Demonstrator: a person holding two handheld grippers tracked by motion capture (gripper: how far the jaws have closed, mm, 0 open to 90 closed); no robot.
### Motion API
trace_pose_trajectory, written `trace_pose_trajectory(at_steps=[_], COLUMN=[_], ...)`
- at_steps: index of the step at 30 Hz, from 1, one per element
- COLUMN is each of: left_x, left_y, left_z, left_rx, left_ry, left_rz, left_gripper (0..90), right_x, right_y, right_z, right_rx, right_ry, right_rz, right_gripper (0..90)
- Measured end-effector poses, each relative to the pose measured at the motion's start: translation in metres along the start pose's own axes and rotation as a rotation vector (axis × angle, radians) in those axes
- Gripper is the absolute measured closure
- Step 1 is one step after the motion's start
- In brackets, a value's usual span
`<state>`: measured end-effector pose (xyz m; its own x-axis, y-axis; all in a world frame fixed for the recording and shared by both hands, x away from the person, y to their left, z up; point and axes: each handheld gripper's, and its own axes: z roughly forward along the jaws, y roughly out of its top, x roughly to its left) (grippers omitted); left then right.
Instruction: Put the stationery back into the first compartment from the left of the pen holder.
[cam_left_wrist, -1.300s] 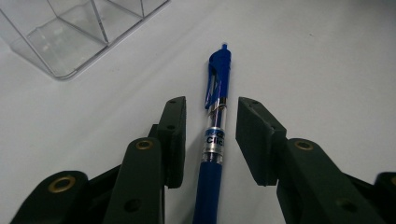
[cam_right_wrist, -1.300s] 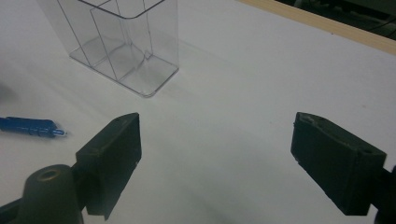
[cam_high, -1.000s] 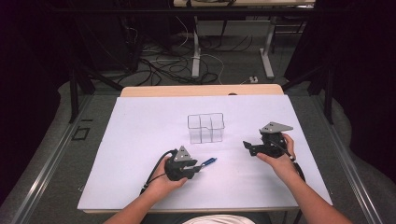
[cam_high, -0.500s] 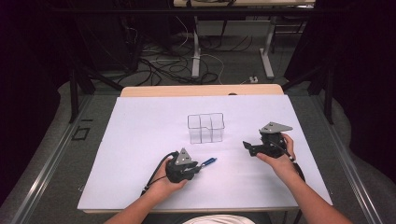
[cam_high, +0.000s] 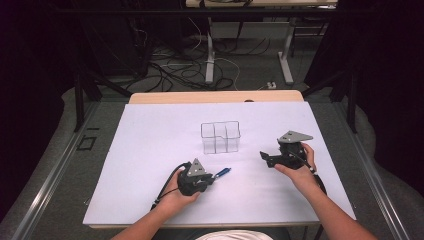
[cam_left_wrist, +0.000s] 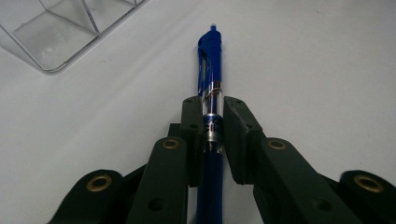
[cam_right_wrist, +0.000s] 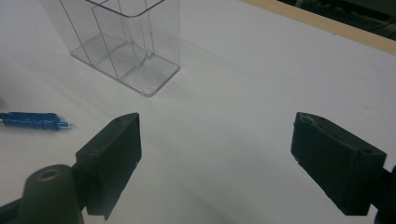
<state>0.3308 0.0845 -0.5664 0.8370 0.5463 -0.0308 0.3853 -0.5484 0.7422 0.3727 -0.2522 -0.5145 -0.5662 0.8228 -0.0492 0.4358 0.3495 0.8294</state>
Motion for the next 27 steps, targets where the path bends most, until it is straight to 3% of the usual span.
trace_pose_trajectory(at_steps=[15,27], left_x=[0.000,0.007], left_y=[0.004,0.013], left_z=[-0.004,-0.020], left_rx=[0.009,-0.031], left_ry=[-0.014,-0.025], left_rz=[0.017,-0.033], left_gripper=[79.5,79.5], right_x=[0.000,0.002], right_y=[0.000,0.002], right_z=[-0.001,-0.002], right_rx=[-0.005,-0.016], right_ry=[0.001,0.004], right_rz=[0.000,-0.010], right_gripper=[15.8,16.2])
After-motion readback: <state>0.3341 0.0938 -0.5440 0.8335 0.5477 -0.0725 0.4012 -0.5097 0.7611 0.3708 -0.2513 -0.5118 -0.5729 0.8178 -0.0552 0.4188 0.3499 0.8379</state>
